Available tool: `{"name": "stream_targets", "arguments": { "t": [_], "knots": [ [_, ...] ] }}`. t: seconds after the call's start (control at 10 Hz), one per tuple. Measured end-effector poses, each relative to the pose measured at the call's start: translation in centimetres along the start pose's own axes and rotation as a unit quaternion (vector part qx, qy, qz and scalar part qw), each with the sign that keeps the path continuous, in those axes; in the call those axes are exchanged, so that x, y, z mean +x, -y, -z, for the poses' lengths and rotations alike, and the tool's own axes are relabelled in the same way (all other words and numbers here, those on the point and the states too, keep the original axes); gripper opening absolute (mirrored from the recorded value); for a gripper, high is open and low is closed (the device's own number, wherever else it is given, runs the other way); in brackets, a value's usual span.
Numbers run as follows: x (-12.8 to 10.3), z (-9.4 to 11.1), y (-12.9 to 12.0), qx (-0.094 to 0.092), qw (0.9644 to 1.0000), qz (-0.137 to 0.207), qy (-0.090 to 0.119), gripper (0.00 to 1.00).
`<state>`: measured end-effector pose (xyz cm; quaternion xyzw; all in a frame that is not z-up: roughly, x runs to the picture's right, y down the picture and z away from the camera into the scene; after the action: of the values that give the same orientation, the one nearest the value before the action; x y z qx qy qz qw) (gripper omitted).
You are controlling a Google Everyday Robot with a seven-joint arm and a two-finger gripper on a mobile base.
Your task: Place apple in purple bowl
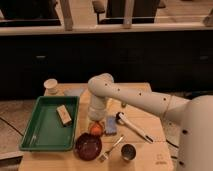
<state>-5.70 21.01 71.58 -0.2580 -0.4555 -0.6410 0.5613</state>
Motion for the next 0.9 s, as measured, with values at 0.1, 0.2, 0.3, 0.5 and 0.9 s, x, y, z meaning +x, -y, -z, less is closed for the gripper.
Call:
{"name": "stream_targets", "arguments": {
  "t": [0.1, 0.2, 0.3, 0.5, 0.9],
  "knots": [
    [-0.4, 0.0, 0.4, 0.000, 1.0000, 0.006, 0.001, 0.01],
    [-0.6, -0.1, 0.7, 0.001, 0.9999, 0.010, 0.002, 0.04],
    [-0.9, -0.2, 1.1, 0.001, 0.9999, 0.015, 0.005, 0.14],
    [-1.4, -0.5, 1.8, 0.003, 0.9998, 0.021, 0.007, 0.34],
    [-2.0, -0.7, 2.4, 0.004, 0.9997, 0.025, 0.008, 0.73]
  ]
}}
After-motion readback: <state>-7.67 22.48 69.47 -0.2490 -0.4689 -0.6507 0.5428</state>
